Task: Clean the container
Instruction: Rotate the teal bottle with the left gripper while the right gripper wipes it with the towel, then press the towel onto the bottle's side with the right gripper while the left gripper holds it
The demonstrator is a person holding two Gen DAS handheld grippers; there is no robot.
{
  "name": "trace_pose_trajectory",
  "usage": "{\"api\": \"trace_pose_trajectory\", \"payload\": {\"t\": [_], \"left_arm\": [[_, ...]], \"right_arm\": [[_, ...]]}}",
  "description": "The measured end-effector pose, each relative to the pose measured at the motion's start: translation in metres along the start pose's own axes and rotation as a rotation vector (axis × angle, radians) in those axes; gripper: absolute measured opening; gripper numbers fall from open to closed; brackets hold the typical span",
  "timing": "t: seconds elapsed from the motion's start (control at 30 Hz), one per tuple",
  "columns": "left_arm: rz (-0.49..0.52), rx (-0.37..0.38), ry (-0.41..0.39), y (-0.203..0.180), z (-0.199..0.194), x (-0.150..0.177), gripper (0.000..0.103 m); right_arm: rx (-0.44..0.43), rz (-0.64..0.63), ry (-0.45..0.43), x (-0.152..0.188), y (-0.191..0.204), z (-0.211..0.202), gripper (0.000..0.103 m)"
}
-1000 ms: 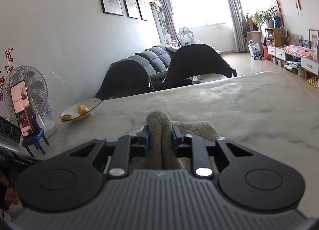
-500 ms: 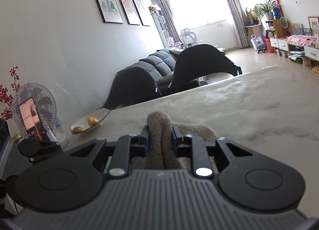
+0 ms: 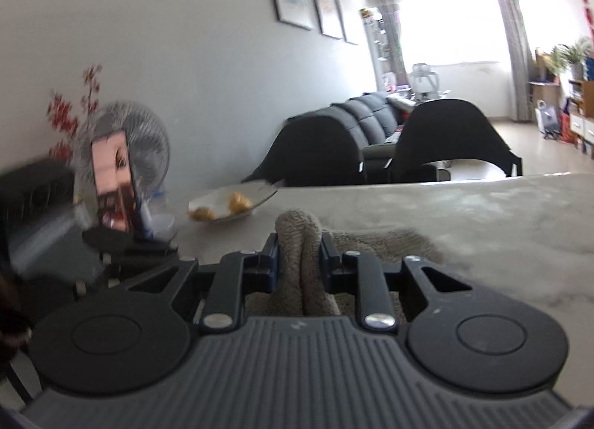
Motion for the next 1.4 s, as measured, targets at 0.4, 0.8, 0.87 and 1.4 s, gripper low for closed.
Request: {"api": "trace_pose_trajectory", "payload": {"t": [0.4,0.8,0.87,1.4], "left_arm": [[-0.183,-0.012,-0.125,0.016,0.027,0.029,0.07],[-0.175,-0.016,-0.179,0.005,0.021,0.04,0.07],[-0.174,-0.018,-0.179,0.006,0.021,0.041,0.07],[-0.153,-0.033,-0.176,0.006,0.021,0.042,0.07]], "right_arm": [[0.121,-0.252,-0.012,0.019,0.024,0.009,0.023],[0.187,-0.308,-0.03,0.017,0.004,0.018,0.022],[0.199,-0.299,-0.032,0.016,-0.001,0.02,0.022],[0.351,-0.094,-0.023,0.01,-0.043,0.006,0.022]]}}
Point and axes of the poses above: each gripper's, at about its wrist camera, not at the fingertips, and z roughly the way its jaws point, y to its left, x to its underside, the point moved 4 cm from there along z, roughly the way its jaws point, and after that the axes turned 1 degree about -z, right-handed, at the moved point
